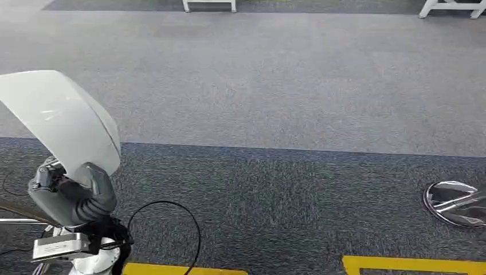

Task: Take the parts from the cabinet and place them on the table.

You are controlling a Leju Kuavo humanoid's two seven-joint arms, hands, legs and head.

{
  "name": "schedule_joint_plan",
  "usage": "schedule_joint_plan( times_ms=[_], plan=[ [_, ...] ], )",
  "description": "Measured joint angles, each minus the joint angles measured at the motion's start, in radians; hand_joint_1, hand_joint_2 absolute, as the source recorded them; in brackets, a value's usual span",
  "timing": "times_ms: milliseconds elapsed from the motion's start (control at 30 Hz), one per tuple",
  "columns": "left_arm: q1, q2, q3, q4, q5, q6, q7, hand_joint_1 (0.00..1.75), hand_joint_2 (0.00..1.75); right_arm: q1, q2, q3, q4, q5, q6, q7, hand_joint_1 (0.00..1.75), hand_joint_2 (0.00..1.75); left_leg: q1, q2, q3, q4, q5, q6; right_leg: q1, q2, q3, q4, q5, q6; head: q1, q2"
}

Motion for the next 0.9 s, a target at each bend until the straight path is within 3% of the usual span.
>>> schedule_joint_plan(
  times_ms=[33,133,167,200,267,300,333,367,400,467,500,633,667,733,800,833,867,900],
  plan=[
    [-0.001,0.0,0.0,0.0,0.0,0.0,0.0,1.75,1.75,0.0,0.0,0.0,0.0,0.002,0.0,0.0,0.0,1.75,-0.001,0.0,-0.002,0.007,0.002,-0.005,0.003,0.007,-0.012,0.007,0.009,-0.014,-0.004,0.0],
    [-0.002,-0.001,-0.001,0.0,0.0,0.0,-0.001,1.75,1.75,0.005,0.0,0.0,0.0,0.005,0.0,0.001,0.0,1.75,0.001,0.0,-0.003,0.012,0.009,-0.017,0.003,0.003,-0.027,0.0,0.008,-0.036,-0.003,0.0],
    [-0.002,0.0,-0.001,0.0,0.0,0.0,-0.001,1.75,1.75,0.004,0.002,0.0,0.0,0.006,0.0,0.001,0.0,1.75,0.003,0.0,-0.007,0.022,-0.002,-0.022,0.001,-0.002,-0.028,-0.001,0.013,-0.045,-0.003,0.0],
    [-0.002,0.0,-0.001,0.0,0.0,0.0,-0.001,1.75,1.75,0.004,0.002,0.0,0.0,0.006,0.0,0.001,0.0,1.75,0.005,0.001,-0.019,0.055,-0.042,-0.029,0.002,-0.003,-0.029,-0.001,0.018,-0.051,-0.009,0.0],
    [0.0,0.0,-0.001,0.0,0.0,0.0,0.0,1.75,1.75,0.005,0.001,0.0,0.0,0.006,0.0,0.002,0.0,1.75,0.012,0.001,-0.072,0.207,-0.138,-0.039,0.004,-0.006,-0.03,0.001,0.026,-0.058,-0.008,0.0],
    [0.002,0.001,-0.001,0.001,0.0,0.0,0.0,1.75,1.75,0.005,0.001,0.0,0.0,0.006,0.0,0.002,0.0,1.75,0.014,0.001,-0.097,0.282,-0.169,-0.042,0.005,-0.007,-0.036,0.002,0.03,-0.058,-0.008,0.0],
    [0.003,0.002,0.0,0.001,0.0,0.0,0.0,1.75,1.75,0.005,0.001,0.0,0.0,0.006,0.0,0.002,0.0,1.75,0.015,0.001,-0.107,0.322,-0.176,-0.043,0.006,-0.007,-0.038,0.003,0.031,-0.058,-0.008,0.0],
    [0.005,0.002,-0.001,0.002,0.0,0.0,0.0,1.75,1.75,0.006,0.001,0.0,0.0,0.006,0.0,0.002,0.0,1.75,0.015,0.001,-0.099,0.318,-0.158,-0.041,0.007,-0.008,-0.038,0.003,0.032,-0.057,-0.008,0.0],
    [0.006,0.002,-0.001,0.002,0.0,0.0,0.0,1.75,1.75,0.007,0.001,0.0,0.0,0.007,0.0,0.002,0.0,1.75,0.015,0.001,-0.073,0.274,-0.121,-0.037,0.008,-0.008,-0.037,0.003,0.032,-0.057,-0.008,0.0],
    [0.006,0.002,-0.001,0.002,0.0,0.0,0.0,1.75,1.75,0.006,0.002,0.0,0.0,0.008,0.002,0.001,0.0,1.75,0.012,0.001,0.009,0.105,-0.03,-0.023,0.009,-0.006,-0.029,0.003,0.029,-0.055,-0.008,0.0],
    [0.006,0.002,-0.001,0.002,-0.001,0.0,0.0,1.75,1.75,0.007,0.005,0.0,0.001,0.008,0.002,0.001,0.0,1.75,0.007,0.0,0.037,0.049,-0.027,-0.013,0.008,-0.007,-0.046,0.003,0.028,-0.053,-0.006,0.0],
    [0.007,0.002,-0.001,0.002,-0.002,0.0,0.0,1.75,1.75,0.005,0.005,0.0,0.002,0.007,0.011,0.001,0.0,1.75,-0.005,0.001,0.038,0.017,-0.032,-0.002,0.005,-0.007,-0.045,0.0,0.036,-0.029,-0.009,0.0],
    [0.007,0.001,-0.001,0.001,-0.002,0.0,0.0,1.75,1.75,0.004,0.005,0.0,0.001,0.006,0.021,0.001,0.0,1.75,0.006,0.002,0.049,-0.012,-0.031,0.004,0.007,-0.007,-0.053,0.006,0.025,-0.022,-0.008,0.0],
    [0.006,0.001,-0.002,0.002,-0.002,0.0,0.002,1.75,1.75,0.003,0.005,0.0,0.001,0.002,0.038,0.0,0.0,1.75,0.006,-0.001,0.05,-0.018,-0.025,0.013,0.008,-0.002,-0.093,0.08,-0.021,-0.02,-0.005,0.0],
    [0.01,0.001,-0.002,0.002,-0.002,0.0,0.003,1.75,1.75,0.005,0.005,0.0,0.002,-0.001,0.054,-0.005,0.0,1.75,0.005,-0.006,0.048,-0.018,-0.025,0.014,0.007,-0.002,-0.175,0.248,-0.088,-0.014,-0.006,0.0],
    [0.01,0.001,-0.002,0.002,-0.002,0.0,0.003,1.75,1.75,0.006,0.005,0.0,0.002,-0.001,0.06,-0.005,0.0,1.75,0.004,-0.01,0.048,-0.017,-0.025,0.014,0.007,-0.002,-0.201,0.296,-0.1,-0.012,-0.006,0.0],
    [0.01,0.001,-0.002,0.002,-0.002,0.0,0.003,1.75,1.75,0.008,0.005,0.0,0.002,-0.002,0.061,-0.005,0.0,1.75,0.004,-0.019,0.048,-0.015,-0.025,0.014,0.007,-0.002,-0.215,0.317,-0.09,-0.01,-0.005,0.0],
    [0.01,0.001,-0.002,0.003,-0.002,0.0,0.003,1.75,1.75,0.01,0.005,0.0,0.002,-0.003,0.062,-0.005,0.0,1.75,0.005,-0.029,0.048,-0.014,-0.025,0.014,0.006,-0.001,-0.199,0.278,-0.053,-0.01,-0.005,0.0]
  ],
)
